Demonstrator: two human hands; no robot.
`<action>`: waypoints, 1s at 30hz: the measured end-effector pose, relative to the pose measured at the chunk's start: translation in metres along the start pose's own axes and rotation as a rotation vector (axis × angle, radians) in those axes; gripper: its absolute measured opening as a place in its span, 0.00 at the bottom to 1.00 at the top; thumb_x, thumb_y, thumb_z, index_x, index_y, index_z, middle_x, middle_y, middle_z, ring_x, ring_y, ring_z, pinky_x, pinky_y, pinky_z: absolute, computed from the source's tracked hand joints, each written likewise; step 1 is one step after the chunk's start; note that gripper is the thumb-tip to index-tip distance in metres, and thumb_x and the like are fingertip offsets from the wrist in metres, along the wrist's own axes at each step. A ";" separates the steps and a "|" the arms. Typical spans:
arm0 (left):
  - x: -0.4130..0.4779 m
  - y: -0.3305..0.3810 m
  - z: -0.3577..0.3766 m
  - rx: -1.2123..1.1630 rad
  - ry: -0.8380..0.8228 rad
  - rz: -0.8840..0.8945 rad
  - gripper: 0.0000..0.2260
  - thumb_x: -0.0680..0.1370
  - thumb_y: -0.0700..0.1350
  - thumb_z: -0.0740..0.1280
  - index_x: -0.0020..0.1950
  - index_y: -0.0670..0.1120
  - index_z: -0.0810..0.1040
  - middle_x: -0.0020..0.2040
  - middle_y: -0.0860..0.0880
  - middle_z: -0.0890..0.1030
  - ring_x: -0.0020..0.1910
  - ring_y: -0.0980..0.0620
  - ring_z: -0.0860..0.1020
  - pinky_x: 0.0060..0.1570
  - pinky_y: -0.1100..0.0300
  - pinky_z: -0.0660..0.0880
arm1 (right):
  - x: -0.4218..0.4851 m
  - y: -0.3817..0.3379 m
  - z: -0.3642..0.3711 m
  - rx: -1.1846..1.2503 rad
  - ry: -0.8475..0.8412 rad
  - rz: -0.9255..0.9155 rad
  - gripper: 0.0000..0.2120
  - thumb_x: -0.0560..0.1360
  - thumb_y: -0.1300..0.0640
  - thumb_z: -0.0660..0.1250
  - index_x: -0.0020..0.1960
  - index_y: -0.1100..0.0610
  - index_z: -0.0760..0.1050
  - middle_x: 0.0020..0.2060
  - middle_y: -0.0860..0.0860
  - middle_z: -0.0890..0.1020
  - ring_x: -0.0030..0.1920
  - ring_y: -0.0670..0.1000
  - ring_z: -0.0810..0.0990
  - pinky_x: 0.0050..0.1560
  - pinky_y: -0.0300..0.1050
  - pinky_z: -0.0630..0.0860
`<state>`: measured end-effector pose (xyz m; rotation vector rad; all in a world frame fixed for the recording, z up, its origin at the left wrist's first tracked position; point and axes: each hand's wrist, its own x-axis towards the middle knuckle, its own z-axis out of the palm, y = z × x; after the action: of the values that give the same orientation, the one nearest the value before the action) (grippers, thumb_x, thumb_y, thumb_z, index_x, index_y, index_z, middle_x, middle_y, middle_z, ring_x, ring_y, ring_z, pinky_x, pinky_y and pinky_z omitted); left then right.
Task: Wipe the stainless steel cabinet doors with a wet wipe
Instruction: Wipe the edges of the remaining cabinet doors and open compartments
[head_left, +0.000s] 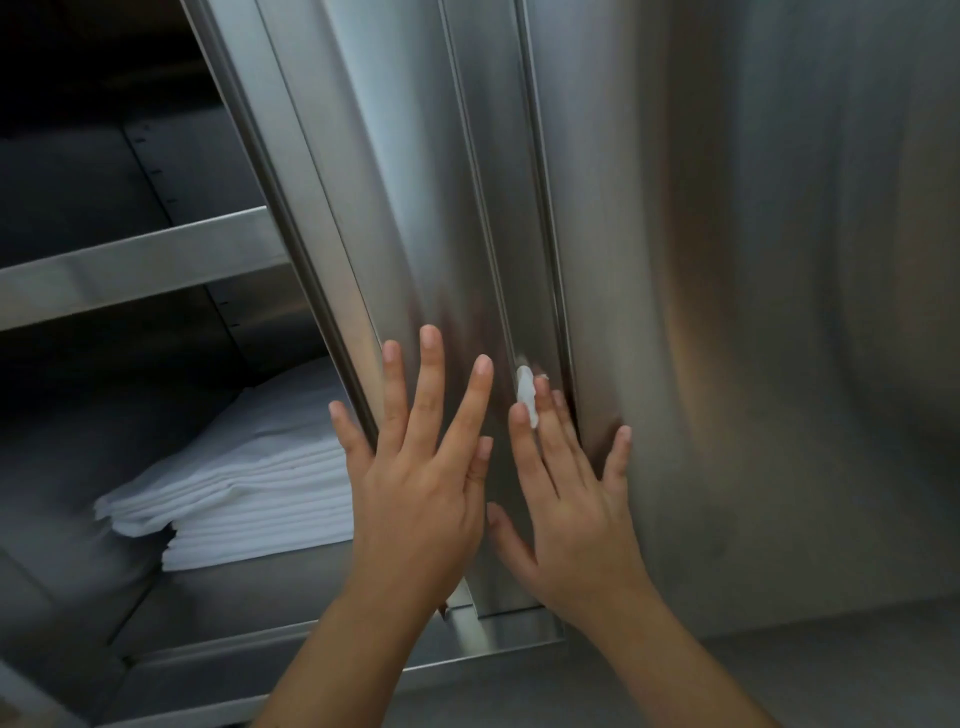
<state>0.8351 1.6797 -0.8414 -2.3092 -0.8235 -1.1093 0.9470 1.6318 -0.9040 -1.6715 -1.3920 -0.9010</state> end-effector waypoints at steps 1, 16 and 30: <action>0.000 -0.001 -0.001 -0.002 0.001 -0.006 0.23 0.79 0.48 0.52 0.74 0.51 0.54 0.75 0.45 0.51 0.74 0.43 0.49 0.63 0.34 0.43 | 0.003 0.000 -0.001 -0.007 -0.001 -0.003 0.36 0.72 0.46 0.58 0.74 0.61 0.52 0.73 0.59 0.57 0.73 0.55 0.56 0.70 0.63 0.45; 0.007 -0.006 -0.009 -0.031 0.035 -0.031 0.23 0.80 0.49 0.50 0.74 0.50 0.53 0.75 0.45 0.51 0.74 0.45 0.49 0.63 0.33 0.44 | 0.034 -0.002 -0.009 0.068 0.036 -0.011 0.36 0.75 0.44 0.55 0.74 0.64 0.49 0.74 0.58 0.55 0.74 0.54 0.54 0.72 0.58 0.41; 0.003 -0.009 -0.010 -0.009 0.021 -0.022 0.24 0.79 0.49 0.52 0.74 0.50 0.53 0.75 0.44 0.52 0.74 0.45 0.49 0.62 0.33 0.45 | 0.040 0.000 -0.010 0.026 0.058 -0.075 0.35 0.75 0.45 0.57 0.72 0.66 0.53 0.72 0.62 0.58 0.73 0.58 0.56 0.73 0.54 0.44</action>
<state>0.8249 1.6812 -0.8325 -2.2968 -0.8397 -1.1468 0.9529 1.6409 -0.8639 -1.5708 -1.4288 -0.9616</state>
